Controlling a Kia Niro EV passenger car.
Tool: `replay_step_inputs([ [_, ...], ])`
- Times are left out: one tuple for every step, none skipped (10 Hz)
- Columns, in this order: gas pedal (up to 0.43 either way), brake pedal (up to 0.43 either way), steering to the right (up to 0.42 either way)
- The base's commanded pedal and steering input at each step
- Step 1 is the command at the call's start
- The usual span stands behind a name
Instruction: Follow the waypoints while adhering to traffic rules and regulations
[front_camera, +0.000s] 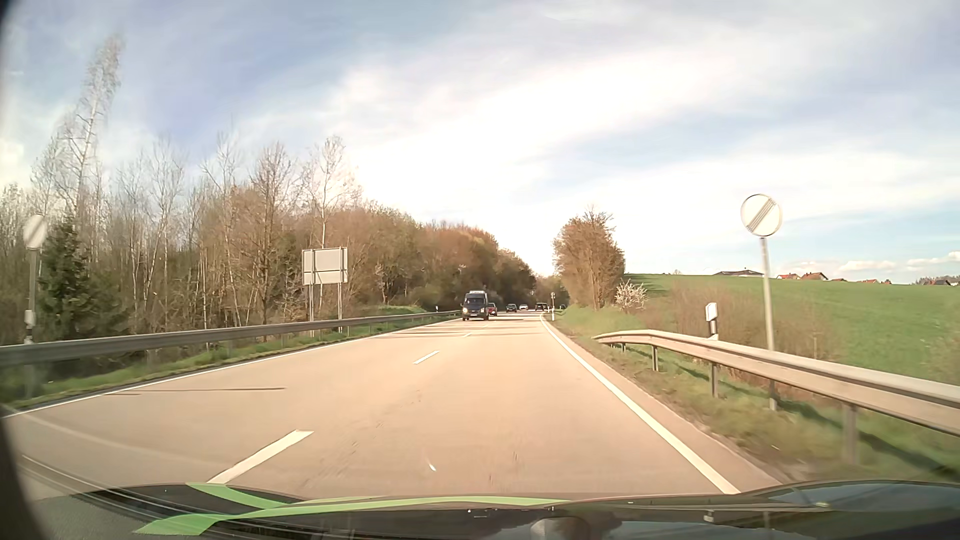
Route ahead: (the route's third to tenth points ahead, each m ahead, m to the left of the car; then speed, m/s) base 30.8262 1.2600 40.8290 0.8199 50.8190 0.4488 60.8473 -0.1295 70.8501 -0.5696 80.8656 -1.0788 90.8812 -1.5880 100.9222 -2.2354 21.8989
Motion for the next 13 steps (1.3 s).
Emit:
replay_step_inputs([
  [0.331, 0.0, 0.004],
  [0.35, 0.0, 0.004],
  [0.37, 0.0, 0.002],
  [0.378, 0.0, 0.0],
  [0.378, 0.0, -0.001],
  [0.378, 0.0, -0.001],
  [0.39, 0.0, -0.001],
  [0.409, 0.0, -0.001],
  [0.421, 0.0, -0.001],
  [0.429, 0.0, -0.001],
  [0.441, 0.0, -0.001],
  [0.449, 0.0, -0.001],
  [0.469, 0.0, -0.001],
])
